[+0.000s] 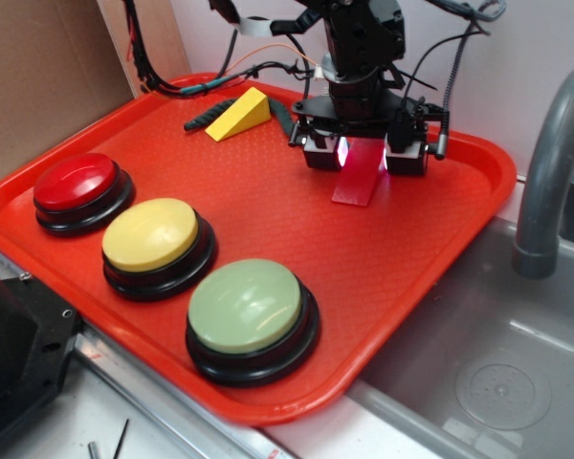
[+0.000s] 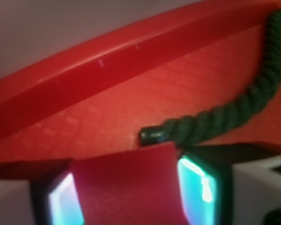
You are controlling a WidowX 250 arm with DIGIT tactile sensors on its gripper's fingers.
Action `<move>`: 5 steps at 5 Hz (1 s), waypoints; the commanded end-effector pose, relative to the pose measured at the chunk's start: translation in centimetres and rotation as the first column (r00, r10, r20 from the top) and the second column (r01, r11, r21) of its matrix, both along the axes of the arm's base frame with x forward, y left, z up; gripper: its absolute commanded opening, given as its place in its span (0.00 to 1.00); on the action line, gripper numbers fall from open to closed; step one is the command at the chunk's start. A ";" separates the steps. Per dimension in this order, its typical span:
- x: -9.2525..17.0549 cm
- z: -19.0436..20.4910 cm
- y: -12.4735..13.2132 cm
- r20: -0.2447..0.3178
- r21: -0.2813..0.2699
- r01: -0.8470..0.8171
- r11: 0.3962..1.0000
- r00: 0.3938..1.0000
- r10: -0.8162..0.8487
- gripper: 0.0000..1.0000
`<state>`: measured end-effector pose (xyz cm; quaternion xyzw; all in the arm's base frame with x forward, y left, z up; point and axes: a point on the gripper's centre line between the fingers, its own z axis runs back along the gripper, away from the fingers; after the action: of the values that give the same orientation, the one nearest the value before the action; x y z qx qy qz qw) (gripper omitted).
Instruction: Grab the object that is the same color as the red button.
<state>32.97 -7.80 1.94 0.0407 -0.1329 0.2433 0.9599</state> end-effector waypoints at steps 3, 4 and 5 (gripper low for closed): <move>-3.1 11.7 -0.6 -0.173 -0.059 0.390 0.919 0.902 -0.394 0.00; -4.7 16.0 -0.1 -0.163 -0.117 0.445 0.888 0.873 -0.459 0.00; -6.1 19.0 0.6 -0.136 -0.126 0.436 0.891 0.882 -0.451 0.00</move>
<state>25.77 -8.10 18.64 -0.0022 -0.0090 0.0168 0.9998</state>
